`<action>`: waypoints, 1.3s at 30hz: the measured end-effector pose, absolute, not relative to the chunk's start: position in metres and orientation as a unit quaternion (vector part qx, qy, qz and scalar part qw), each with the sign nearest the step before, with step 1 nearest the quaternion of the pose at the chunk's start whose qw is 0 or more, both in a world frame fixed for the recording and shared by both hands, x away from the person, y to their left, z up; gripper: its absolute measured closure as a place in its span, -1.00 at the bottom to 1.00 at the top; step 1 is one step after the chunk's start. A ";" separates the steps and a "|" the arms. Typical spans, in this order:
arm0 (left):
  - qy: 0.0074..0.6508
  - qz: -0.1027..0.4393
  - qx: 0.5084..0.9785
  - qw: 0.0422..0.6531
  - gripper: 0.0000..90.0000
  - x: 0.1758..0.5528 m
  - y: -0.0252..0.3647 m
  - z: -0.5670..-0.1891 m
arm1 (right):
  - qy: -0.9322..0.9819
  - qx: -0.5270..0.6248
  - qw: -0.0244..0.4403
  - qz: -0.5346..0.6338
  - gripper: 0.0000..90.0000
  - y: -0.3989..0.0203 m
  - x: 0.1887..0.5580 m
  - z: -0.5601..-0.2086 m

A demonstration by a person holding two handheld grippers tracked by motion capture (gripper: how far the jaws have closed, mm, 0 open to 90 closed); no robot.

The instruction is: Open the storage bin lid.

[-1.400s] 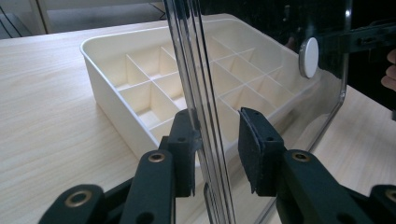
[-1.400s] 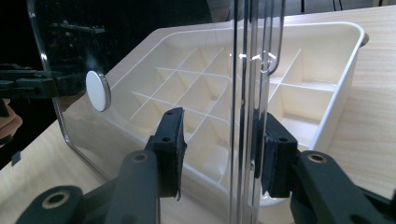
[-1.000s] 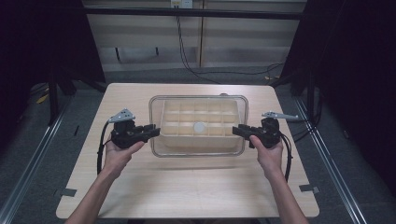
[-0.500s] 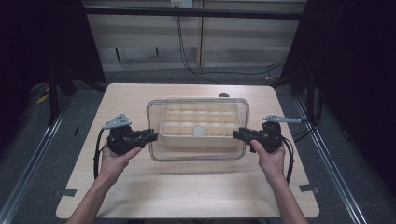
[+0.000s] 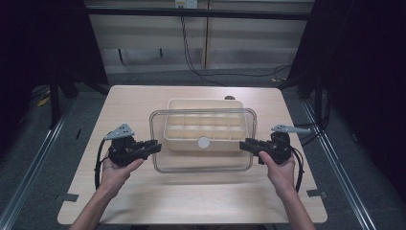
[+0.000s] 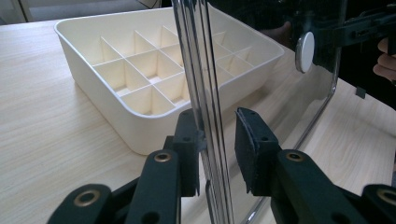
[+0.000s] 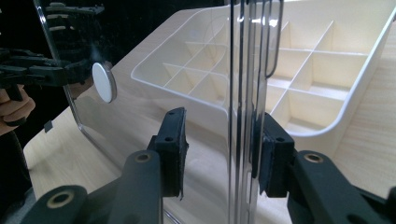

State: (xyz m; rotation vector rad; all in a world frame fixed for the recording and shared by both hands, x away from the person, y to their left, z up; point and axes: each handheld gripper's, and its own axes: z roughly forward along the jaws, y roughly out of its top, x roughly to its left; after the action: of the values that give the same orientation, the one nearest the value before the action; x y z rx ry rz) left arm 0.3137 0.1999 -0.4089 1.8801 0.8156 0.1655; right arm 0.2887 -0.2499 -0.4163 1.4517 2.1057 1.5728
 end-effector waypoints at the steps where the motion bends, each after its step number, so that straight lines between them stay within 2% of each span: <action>1: 0.340 0.069 0.783 0.517 0.58 0.312 0.200 -0.409 | 0.699 0.485 0.068 0.521 0.33 -0.250 0.286 -0.417; 8: 0.336 0.073 0.787 0.512 0.57 0.301 0.200 -0.406 | 0.702 0.476 0.082 0.523 0.33 -0.249 0.275 -0.415; 32: 0.348 0.032 0.800 0.487 0.58 0.280 0.209 -0.425 | 0.717 0.486 0.059 0.497 0.35 -0.241 0.245 -0.427; 39: 0.346 0.037 0.807 0.477 0.59 0.266 0.209 -0.433 | 0.713 0.490 0.046 0.498 0.35 -0.241 0.236 -0.437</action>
State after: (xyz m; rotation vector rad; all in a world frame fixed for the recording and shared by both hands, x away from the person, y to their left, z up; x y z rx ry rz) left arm 0.2665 0.2090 -0.4331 1.9703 0.8463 0.0910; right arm 0.2362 -0.2409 -0.4368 1.4966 2.1777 1.5213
